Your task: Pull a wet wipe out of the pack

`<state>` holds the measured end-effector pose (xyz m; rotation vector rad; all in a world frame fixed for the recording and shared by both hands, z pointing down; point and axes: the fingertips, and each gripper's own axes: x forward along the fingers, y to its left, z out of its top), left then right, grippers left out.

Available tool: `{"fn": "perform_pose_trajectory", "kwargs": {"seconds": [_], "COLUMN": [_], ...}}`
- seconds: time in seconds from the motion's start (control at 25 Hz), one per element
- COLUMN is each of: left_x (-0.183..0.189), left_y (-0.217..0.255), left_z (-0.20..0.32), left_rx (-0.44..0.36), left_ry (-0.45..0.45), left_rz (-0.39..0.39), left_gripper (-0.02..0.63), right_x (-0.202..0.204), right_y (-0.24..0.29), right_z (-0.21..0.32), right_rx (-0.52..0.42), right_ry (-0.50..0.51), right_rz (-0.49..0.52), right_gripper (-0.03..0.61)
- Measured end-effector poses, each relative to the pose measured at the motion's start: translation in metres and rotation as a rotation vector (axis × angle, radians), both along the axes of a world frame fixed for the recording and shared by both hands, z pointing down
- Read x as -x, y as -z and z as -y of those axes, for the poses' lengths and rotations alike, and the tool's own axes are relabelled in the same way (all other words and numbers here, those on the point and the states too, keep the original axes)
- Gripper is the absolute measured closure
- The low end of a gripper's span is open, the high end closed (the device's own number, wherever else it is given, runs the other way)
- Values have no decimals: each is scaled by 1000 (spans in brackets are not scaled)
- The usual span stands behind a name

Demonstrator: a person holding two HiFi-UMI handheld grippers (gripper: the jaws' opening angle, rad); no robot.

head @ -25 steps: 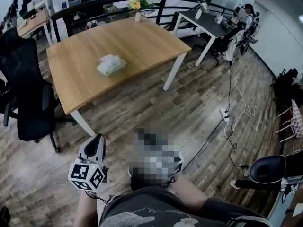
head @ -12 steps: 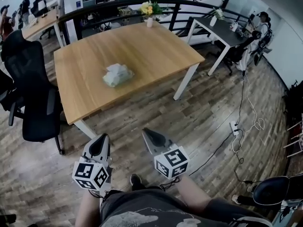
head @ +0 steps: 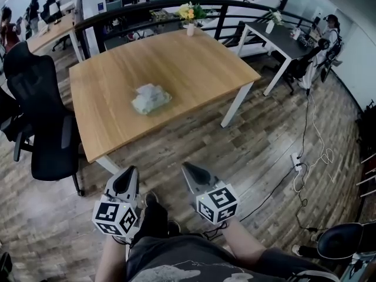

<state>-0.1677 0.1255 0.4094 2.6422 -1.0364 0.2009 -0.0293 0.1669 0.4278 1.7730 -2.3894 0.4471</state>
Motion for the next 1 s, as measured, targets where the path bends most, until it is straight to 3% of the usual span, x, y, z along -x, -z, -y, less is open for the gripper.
{"fn": "perform_pose_trajectory", "kwargs": {"seconds": [0.6, 1.0], "left_x": [-3, -33], "left_y": [-15, -22], "left_z": [78, 151], "left_rx": [18, 48], "left_ry": [-10, -28], "left_rz": [-41, -38], "left_gripper": [589, 589], "right_x": [0, -38], "right_y": [-12, -19], "right_z": [78, 144], "right_rx": [37, 60], "right_ry": [9, -39], "right_rz": [-58, -42], "right_gripper": [545, 545]}}
